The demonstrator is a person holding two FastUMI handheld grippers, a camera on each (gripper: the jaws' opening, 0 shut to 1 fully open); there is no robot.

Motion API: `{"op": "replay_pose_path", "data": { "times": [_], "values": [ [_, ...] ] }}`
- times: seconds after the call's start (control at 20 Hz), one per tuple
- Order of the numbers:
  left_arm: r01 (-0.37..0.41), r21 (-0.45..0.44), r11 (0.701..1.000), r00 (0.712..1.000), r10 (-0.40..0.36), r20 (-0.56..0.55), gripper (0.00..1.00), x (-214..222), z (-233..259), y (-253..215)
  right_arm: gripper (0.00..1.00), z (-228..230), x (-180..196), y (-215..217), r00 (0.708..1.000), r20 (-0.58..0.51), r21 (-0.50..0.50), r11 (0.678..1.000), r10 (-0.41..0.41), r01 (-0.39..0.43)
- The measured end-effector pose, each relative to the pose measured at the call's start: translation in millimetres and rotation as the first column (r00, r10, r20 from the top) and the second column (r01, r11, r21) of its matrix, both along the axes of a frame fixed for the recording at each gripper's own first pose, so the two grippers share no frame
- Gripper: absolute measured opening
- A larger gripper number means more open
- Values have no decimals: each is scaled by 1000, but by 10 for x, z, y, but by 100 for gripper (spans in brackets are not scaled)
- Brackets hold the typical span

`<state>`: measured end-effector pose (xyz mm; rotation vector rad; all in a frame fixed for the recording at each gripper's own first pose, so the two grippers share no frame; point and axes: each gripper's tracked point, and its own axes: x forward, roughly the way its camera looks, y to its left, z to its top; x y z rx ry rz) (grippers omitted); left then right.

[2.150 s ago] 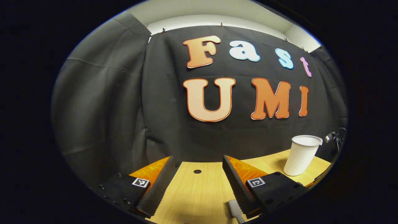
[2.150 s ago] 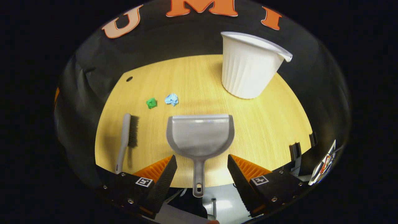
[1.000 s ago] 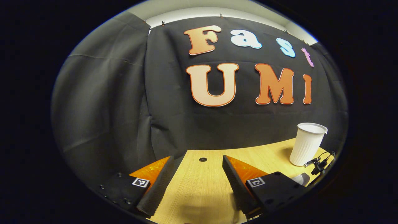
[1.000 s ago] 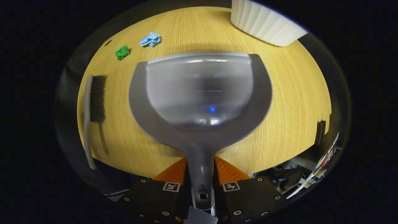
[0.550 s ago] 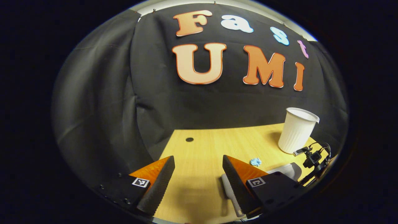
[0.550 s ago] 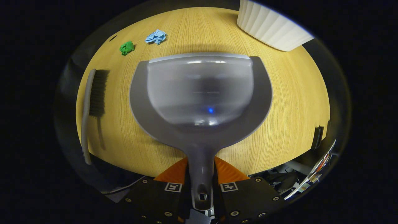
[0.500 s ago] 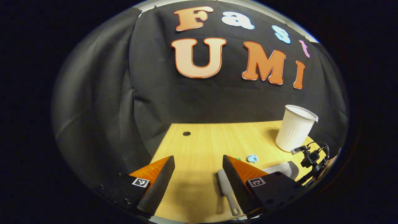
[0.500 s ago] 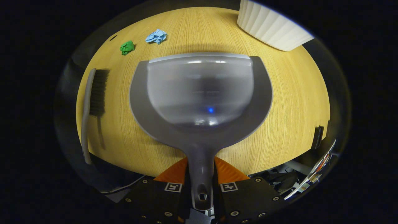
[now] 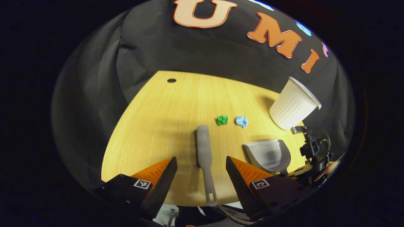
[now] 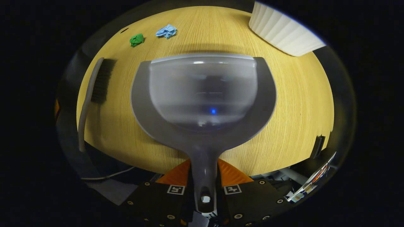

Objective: Pick up the small broom and dustpan from the desktop, sweep the trash into the dustpan with the broom, and then empty the trash into the garbage bin.

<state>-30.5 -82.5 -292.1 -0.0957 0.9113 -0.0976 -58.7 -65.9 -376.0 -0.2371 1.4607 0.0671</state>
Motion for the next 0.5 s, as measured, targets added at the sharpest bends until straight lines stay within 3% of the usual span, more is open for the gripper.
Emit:
{"op": "replay_pose_path", "data": {
  "times": [0.5],
  "values": [
    [46, 100, 994, 965, -19, -261, 99, -1, -676, -89, 30, 5, 12, -240, 996, -25, -10, 996, 89, -89]
  ]
}}
